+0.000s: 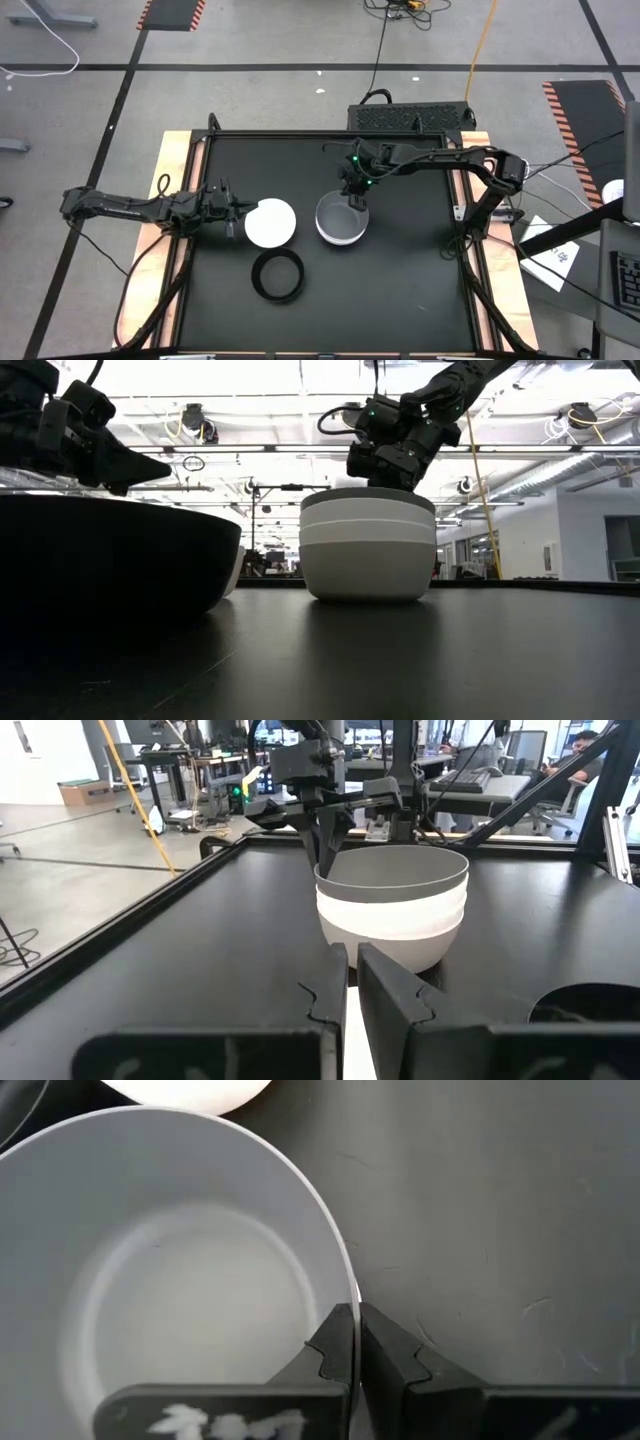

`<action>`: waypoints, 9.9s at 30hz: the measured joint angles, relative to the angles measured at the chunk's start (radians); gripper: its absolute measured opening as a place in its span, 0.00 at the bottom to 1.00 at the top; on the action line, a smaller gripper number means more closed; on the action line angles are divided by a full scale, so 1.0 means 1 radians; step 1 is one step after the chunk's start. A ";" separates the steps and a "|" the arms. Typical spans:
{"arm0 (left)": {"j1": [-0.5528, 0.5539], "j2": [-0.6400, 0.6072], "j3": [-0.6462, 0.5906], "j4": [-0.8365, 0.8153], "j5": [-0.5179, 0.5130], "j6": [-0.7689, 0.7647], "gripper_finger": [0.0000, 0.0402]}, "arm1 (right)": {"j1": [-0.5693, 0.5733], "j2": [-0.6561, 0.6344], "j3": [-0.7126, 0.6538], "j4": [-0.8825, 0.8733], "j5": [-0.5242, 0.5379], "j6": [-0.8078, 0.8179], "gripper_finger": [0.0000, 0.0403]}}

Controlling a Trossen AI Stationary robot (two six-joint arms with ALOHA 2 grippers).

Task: Nest bowls inside each other
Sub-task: Stack the gray bowl into the white bowl, then stack the white bowl into the gray bowl

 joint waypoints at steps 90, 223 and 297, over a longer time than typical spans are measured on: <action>0.000 0.000 0.000 0.009 0.015 -0.022 0.08 | 0.109 -1.239 -1.120 1.061 -0.160 0.334 0.00; 0.396 0.886 0.621 -0.701 0.314 -0.096 0.01 | 0.112 -1.239 -1.132 1.023 -0.267 0.327 0.04; 0.350 0.543 0.136 0.544 0.401 -0.099 0.00 | 0.118 -1.236 -1.133 1.015 -0.262 0.292 0.04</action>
